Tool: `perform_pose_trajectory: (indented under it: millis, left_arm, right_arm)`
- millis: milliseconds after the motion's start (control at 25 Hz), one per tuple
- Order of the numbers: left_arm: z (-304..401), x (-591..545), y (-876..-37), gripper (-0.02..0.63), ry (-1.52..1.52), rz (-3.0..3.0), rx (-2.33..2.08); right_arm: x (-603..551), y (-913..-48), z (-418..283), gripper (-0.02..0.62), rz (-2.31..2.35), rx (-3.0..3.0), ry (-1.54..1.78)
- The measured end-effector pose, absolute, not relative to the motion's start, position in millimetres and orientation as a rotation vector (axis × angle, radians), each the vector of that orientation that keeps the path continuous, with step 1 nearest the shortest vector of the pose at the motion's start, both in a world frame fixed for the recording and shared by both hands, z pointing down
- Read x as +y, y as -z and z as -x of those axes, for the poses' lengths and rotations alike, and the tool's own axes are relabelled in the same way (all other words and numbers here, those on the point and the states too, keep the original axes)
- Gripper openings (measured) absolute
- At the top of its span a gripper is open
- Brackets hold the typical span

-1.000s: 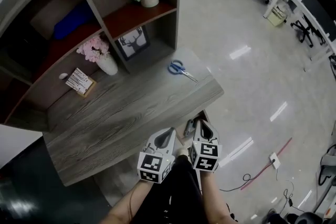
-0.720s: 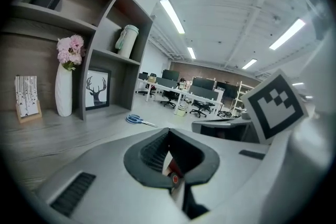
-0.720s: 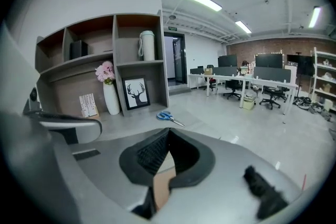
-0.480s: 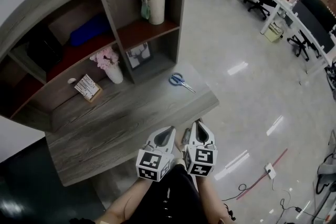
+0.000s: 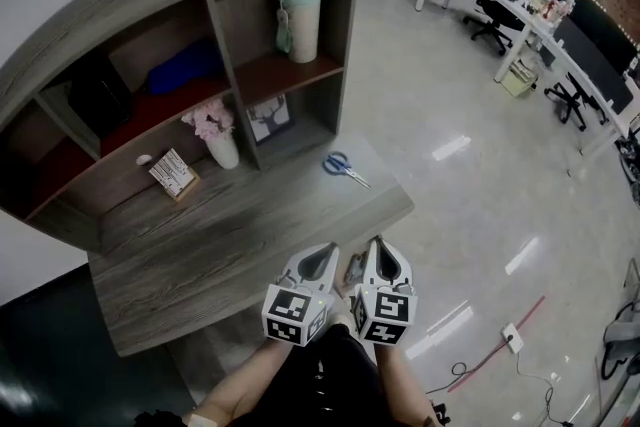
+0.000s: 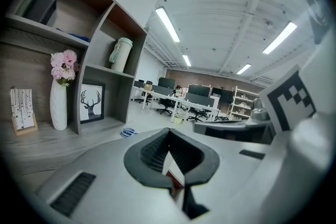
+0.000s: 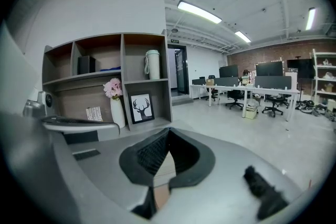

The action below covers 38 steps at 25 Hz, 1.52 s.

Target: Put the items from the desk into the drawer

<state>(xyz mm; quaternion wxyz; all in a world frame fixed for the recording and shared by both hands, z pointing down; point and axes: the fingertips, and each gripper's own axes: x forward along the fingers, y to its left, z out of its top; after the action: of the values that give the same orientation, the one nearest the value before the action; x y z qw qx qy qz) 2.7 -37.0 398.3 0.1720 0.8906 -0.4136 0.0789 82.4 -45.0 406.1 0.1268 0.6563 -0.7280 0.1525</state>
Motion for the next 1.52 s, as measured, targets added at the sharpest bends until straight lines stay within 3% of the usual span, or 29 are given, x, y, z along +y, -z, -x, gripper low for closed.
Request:
perform_pose_trajectory:
  millis: [1520]
  left_arm:
    - [-10, -47, -413, 0.009, -0.272, -2.491, -1.239]
  right_arm:
    - [-46, -413, -78, 0.011, -1.758, -2.327, -0.522]
